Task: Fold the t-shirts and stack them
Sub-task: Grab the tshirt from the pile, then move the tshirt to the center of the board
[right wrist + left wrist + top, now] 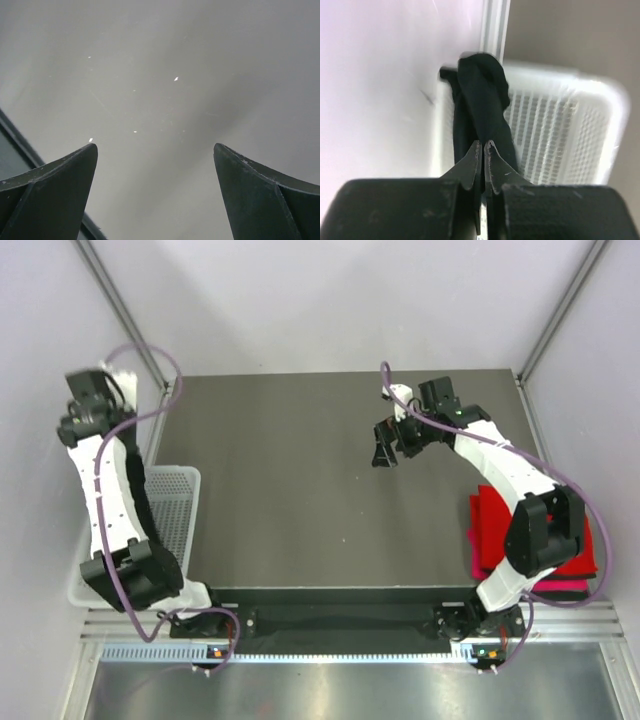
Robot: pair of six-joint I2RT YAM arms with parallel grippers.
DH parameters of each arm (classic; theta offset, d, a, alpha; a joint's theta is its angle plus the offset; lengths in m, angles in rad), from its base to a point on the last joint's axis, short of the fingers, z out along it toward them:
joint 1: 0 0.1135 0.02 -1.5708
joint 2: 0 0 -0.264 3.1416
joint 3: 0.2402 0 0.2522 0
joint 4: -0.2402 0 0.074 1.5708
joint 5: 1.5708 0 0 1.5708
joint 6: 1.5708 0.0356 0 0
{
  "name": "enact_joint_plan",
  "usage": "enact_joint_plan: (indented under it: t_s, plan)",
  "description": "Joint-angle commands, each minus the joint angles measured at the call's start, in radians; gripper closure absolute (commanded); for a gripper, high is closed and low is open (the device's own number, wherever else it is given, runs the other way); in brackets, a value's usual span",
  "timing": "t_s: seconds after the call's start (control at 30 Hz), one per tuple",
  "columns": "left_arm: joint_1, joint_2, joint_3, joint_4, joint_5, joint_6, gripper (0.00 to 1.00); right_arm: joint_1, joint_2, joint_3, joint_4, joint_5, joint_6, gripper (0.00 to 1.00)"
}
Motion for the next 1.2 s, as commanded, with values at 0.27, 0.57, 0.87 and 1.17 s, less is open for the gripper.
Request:
enact_joint_plan:
  t_s: [0.27, 0.57, 0.87, 1.17]
  plan:
    - [-0.622, 0.124, 0.95, -0.085, -0.006, -0.052, 1.0, 0.012, -0.172, 0.055, 0.092, 0.479, -0.083, 0.0]
    - [-0.901, 0.181, 0.729, -0.171, 0.118, -0.062, 1.0, -0.391, -0.118, 0.15, 0.008, -0.184, 0.115, 0.0]
    - [-0.963, 0.346, 0.627, -0.132, 0.36, -0.138, 1.0, -0.284, -0.225, 0.095, -0.017, -0.213, -0.116, 0.0]
    - [-0.949, 0.098, 0.333, -0.12, 0.348, -0.171, 0.51, -0.036, -0.088, 0.03, 0.002, -0.1, -0.179, 0.04]
